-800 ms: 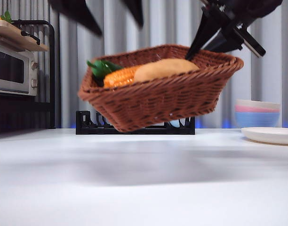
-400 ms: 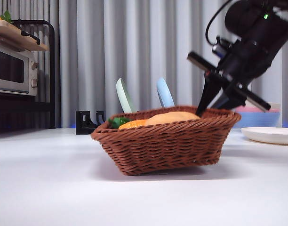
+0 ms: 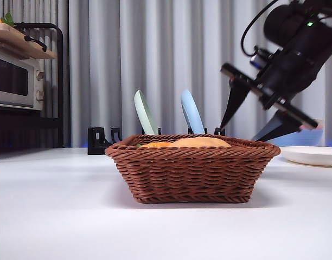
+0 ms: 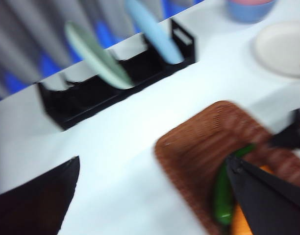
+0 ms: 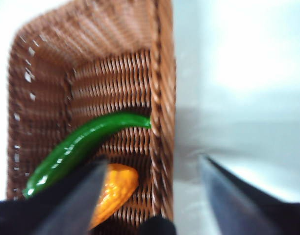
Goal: Pick up the basket,pick up the corn from the table,pick up the potato from the table,pick up the cucumber from the table,put all items into the basket
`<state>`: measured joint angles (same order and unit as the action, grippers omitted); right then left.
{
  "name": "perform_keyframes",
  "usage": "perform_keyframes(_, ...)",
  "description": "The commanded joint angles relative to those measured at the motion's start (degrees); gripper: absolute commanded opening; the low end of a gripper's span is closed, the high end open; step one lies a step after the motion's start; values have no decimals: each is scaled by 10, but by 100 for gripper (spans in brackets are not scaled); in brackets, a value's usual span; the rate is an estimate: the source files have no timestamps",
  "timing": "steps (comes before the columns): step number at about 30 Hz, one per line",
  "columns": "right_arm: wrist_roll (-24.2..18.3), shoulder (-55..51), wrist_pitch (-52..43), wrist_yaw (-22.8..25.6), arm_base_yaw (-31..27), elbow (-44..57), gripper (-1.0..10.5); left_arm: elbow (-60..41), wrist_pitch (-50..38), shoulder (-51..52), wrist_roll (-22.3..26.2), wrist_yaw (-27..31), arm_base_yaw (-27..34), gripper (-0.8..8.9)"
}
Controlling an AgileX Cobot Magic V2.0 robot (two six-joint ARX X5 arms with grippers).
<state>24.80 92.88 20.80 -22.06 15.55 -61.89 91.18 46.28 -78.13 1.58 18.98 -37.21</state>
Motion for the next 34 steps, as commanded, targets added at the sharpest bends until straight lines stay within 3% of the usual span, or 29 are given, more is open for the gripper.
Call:
perform_keyframes(1,-45,-49,17,0,-5,-3,500,-1,15,-3,19,19,32,498)
perform_keyframes(4,-101,-129,47,5,-5,-3,496,-1,34,-1,19,11,86,469)
perform_keyframes(10,-165,-250,76,47,-5,-3,99,-1,48,15,30,-85,150,-15)
perform_keyframes(12,-182,-278,81,47,-5,-3,-10,-4,48,27,31,-99,157,-9)
perform_keyframes(17,-210,-322,89,78,-4,-3,-16,-70,-9,90,31,-105,158,-9)
perform_keyframes(23,-232,-354,82,100,21,9,-16,-263,-148,227,26,-104,158,-9)
perform_keyframes(27,-235,-392,45,167,42,66,-16,-391,-208,323,24,-102,158,-9)
perform_keyframes(34,-226,-493,-18,225,76,203,-16,-546,-241,460,7,-104,158,-9)
